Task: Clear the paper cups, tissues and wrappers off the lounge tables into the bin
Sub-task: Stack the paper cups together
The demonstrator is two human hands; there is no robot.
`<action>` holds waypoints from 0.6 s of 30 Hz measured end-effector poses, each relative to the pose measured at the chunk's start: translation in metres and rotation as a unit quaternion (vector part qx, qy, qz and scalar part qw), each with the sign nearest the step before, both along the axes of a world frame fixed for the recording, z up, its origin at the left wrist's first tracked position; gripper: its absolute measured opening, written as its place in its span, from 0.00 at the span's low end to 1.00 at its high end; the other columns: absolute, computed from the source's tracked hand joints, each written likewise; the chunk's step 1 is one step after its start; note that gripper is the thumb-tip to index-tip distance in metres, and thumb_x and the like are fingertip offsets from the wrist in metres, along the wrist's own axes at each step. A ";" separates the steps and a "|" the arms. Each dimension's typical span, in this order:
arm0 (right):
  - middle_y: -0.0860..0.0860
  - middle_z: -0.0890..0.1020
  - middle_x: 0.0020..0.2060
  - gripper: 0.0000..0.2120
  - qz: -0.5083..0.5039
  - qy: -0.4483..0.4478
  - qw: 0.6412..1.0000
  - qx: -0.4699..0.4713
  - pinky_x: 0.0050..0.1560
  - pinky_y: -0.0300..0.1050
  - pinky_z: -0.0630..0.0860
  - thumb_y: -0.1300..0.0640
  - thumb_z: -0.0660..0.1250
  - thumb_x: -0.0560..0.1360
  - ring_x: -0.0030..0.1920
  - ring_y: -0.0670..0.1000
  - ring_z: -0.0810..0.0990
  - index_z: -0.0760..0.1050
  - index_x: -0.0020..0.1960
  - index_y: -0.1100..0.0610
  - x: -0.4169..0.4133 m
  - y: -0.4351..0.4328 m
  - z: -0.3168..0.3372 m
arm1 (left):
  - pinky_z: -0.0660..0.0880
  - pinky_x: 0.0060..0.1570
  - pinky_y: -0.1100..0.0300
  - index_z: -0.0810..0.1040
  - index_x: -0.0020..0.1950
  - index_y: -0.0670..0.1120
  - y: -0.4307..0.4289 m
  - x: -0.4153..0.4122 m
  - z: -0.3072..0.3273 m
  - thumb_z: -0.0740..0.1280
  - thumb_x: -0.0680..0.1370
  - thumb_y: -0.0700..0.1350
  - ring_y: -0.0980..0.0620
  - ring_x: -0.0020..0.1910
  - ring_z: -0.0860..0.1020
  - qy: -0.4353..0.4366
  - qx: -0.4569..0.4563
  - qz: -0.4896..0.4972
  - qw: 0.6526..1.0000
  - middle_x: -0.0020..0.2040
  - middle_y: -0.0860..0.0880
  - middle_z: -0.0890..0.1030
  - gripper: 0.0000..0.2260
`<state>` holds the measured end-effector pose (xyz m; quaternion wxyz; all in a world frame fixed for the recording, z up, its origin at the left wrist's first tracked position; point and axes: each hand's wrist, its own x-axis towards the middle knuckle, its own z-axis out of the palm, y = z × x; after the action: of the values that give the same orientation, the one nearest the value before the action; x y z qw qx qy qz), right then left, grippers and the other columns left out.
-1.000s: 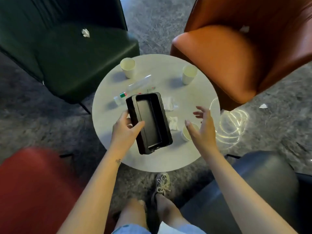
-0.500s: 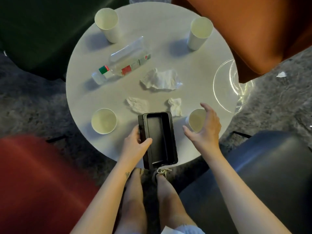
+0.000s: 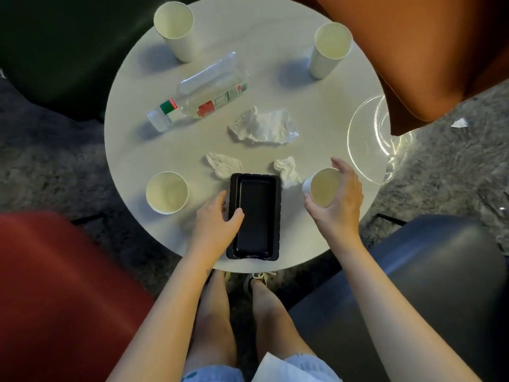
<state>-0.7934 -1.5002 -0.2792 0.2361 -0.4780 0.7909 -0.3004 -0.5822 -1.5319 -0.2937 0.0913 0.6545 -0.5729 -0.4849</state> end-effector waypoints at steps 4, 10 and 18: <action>0.50 0.70 0.63 0.33 0.007 -0.004 0.999 -0.032 0.63 0.44 0.59 0.58 0.73 0.67 0.63 0.50 0.67 0.62 0.68 0.55 0.002 -0.014 0.023 | 0.72 0.54 0.63 0.71 0.68 0.47 -0.009 0.002 0.027 0.66 0.76 0.46 0.57 0.54 0.76 0.019 -0.042 0.013 0.999 0.55 0.52 0.77 0.20; 0.51 0.71 0.62 0.33 0.056 -0.032 0.993 -0.096 0.64 0.52 0.65 0.57 0.74 0.66 0.61 0.50 0.69 0.63 0.67 0.57 0.027 -0.050 0.063 | 0.72 0.44 0.75 0.73 0.63 0.49 -0.030 0.031 0.075 0.68 0.74 0.42 0.65 0.46 0.77 0.072 -0.145 0.087 0.983 0.48 0.59 0.76 0.18; 0.53 0.72 0.61 0.33 0.141 -0.060 0.980 -0.125 0.63 0.56 0.67 0.60 0.74 0.65 0.61 0.52 0.71 0.64 0.67 0.59 0.080 -0.071 0.070 | 0.71 0.55 0.59 0.73 0.65 0.46 -0.022 0.087 0.077 0.72 0.71 0.40 0.54 0.56 0.74 0.021 -0.185 0.131 0.974 0.58 0.51 0.75 0.23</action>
<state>-0.7133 -1.5710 -0.2091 0.2612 -0.5915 0.6562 -0.3890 -0.4950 -1.5540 -0.2164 0.2854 0.6850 -0.5600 -0.3684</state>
